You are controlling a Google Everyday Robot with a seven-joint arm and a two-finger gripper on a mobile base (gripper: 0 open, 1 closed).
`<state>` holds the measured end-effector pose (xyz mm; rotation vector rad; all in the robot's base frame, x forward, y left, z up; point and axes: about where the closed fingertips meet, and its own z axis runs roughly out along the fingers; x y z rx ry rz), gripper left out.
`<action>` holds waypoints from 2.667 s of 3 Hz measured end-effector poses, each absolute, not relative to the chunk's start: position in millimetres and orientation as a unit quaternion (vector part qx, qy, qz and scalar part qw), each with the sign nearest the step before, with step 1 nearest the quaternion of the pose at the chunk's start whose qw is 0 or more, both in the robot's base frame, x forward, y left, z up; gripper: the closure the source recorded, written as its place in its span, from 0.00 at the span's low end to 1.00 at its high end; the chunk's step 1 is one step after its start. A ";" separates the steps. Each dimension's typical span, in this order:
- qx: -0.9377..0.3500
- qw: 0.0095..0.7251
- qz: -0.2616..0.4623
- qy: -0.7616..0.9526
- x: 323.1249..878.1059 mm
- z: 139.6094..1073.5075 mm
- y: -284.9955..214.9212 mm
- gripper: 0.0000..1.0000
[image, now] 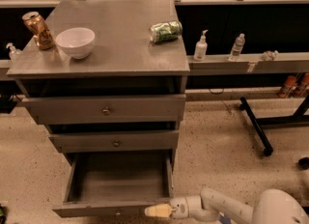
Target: Close bottom drawer
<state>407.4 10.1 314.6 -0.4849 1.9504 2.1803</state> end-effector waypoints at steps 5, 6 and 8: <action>-0.036 0.119 0.652 0.748 394.5 182.5 54.6 1.00; -0.020 0.127 0.622 0.772 397.1 165.6 51.3 1.00; -0.039 0.102 0.616 0.780 417.7 145.9 66.7 1.00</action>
Offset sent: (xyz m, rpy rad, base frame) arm -0.0129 0.0172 -0.0482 0.0630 0.0995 0.0173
